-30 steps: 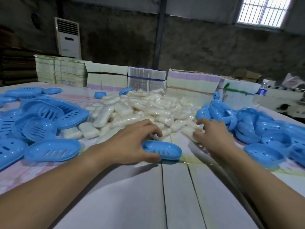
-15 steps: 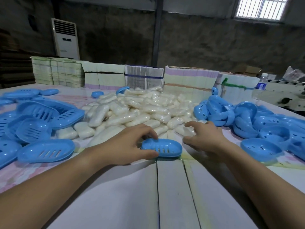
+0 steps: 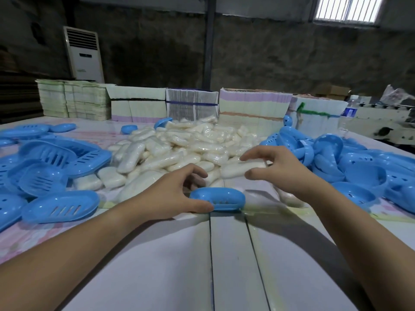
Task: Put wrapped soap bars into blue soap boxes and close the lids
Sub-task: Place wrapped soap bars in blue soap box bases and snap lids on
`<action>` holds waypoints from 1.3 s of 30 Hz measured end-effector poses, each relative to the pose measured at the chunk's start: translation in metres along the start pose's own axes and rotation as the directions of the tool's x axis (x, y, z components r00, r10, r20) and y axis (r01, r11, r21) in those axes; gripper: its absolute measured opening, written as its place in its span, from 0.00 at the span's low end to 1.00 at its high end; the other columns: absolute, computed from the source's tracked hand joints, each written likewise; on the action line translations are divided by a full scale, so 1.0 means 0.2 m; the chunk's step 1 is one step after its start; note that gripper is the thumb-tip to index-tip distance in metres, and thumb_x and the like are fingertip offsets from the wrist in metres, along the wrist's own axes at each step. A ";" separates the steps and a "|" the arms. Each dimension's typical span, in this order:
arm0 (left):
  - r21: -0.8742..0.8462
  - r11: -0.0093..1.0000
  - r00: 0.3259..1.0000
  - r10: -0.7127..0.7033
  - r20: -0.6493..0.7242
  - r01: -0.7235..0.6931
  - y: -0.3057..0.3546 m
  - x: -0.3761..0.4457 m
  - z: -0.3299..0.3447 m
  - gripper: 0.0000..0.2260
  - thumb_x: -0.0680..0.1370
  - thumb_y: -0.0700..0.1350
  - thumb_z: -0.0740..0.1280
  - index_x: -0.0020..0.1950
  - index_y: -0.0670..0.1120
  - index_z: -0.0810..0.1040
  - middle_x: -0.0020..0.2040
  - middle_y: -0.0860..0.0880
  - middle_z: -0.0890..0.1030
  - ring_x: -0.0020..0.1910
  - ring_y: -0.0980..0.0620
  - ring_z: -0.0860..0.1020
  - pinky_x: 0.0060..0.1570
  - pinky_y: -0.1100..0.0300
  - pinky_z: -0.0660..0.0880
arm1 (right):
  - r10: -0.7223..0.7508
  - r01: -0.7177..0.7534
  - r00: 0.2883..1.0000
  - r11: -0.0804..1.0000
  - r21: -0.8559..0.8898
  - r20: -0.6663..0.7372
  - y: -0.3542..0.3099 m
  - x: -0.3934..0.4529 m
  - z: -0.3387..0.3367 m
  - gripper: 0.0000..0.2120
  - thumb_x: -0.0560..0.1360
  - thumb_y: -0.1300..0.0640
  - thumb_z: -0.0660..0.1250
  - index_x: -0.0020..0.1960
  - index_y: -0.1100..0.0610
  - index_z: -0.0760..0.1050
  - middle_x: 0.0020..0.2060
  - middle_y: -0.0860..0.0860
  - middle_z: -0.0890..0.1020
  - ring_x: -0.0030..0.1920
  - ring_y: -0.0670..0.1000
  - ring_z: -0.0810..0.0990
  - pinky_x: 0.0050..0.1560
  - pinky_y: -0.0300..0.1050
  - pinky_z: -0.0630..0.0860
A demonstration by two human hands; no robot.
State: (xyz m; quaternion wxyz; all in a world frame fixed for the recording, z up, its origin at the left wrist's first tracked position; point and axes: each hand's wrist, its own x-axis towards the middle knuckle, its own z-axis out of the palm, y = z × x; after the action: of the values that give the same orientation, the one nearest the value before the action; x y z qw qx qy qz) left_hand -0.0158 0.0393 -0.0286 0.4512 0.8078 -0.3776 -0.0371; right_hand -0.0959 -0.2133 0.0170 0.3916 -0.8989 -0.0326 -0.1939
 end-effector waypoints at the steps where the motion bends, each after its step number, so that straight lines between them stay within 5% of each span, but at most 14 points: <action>1: -0.030 0.999 1.000 -0.016 0.006 0.016 0.00 0.00 0.00 0.24 0.66 0.47 0.82 0.56 0.58 0.75 0.54 0.54 0.82 0.53 0.57 0.80 0.54 0.64 0.79 | -0.028 0.029 0.997 1.000 -0.002 0.067 -0.02 -0.01 0.02 0.14 0.65 0.56 0.75 0.46 0.40 0.82 0.47 0.38 0.82 0.48 0.45 0.79 0.50 0.39 0.75; 7: 0.000 1.000 0.999 -0.005 0.038 0.005 0.00 0.01 -0.01 0.26 0.65 0.48 0.83 0.57 0.57 0.75 0.53 0.52 0.83 0.51 0.57 0.80 0.51 0.65 0.78 | -0.099 0.135 0.950 0.985 -0.103 0.297 -0.04 -0.03 0.19 0.12 0.65 0.50 0.73 0.46 0.38 0.80 0.48 0.38 0.81 0.51 0.36 0.75 0.47 0.26 0.70; 13: 0.070 0.998 0.999 -0.010 0.050 0.007 0.01 0.01 -0.02 0.24 0.65 0.52 0.82 0.57 0.59 0.76 0.53 0.56 0.82 0.52 0.57 0.80 0.53 0.60 0.79 | -0.090 0.119 0.949 0.990 -0.079 0.301 -0.02 -0.02 0.15 0.15 0.71 0.54 0.74 0.52 0.36 0.78 0.51 0.31 0.79 0.56 0.35 0.74 0.48 0.28 0.72; 21: 0.086 0.996 0.999 -0.011 0.039 0.007 0.01 0.00 -0.02 0.23 0.66 0.52 0.82 0.56 0.58 0.77 0.53 0.57 0.81 0.52 0.58 0.79 0.50 0.65 0.77 | -0.010 0.030 0.951 0.998 -0.062 0.311 0.02 -0.02 0.00 0.13 0.70 0.53 0.76 0.54 0.45 0.82 0.48 0.43 0.85 0.52 0.41 0.81 0.52 0.37 0.75; 29: 0.061 0.998 0.999 0.002 0.037 -0.004 0.01 0.01 -0.01 0.22 0.66 0.48 0.82 0.56 0.54 0.78 0.52 0.53 0.82 0.52 0.52 0.80 0.54 0.57 0.79 | -0.048 0.075 0.959 0.993 -0.086 0.278 0.03 0.00 0.11 0.08 0.68 0.54 0.76 0.46 0.44 0.84 0.44 0.41 0.85 0.49 0.40 0.80 0.44 0.28 0.72; 35: 0.071 0.997 0.999 -0.004 0.040 0.001 0.00 0.01 -0.01 0.21 0.66 0.49 0.82 0.55 0.55 0.78 0.53 0.54 0.81 0.52 0.55 0.80 0.53 0.61 0.78 | -0.035 0.081 0.953 0.986 -0.143 0.301 0.01 0.00 0.10 0.09 0.69 0.52 0.75 0.47 0.40 0.81 0.45 0.38 0.84 0.49 0.38 0.78 0.44 0.26 0.71; 39: 0.083 0.996 0.999 0.016 0.039 -0.019 -0.01 0.01 0.00 0.20 0.66 0.50 0.82 0.54 0.56 0.79 0.52 0.56 0.82 0.51 0.58 0.80 0.51 0.64 0.78 | 0.048 -0.008 0.987 0.968 -0.252 0.152 0.01 -0.01 0.05 0.07 0.71 0.50 0.73 0.49 0.43 0.81 0.40 0.43 0.83 0.43 0.43 0.79 0.42 0.34 0.74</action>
State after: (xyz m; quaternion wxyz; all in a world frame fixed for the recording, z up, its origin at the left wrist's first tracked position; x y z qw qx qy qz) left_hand -0.0130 0.0385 -0.0286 0.4099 0.8217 -0.3947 -0.0328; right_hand -0.0946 -0.2070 0.0087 0.2737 -0.9540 -0.0258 -0.1193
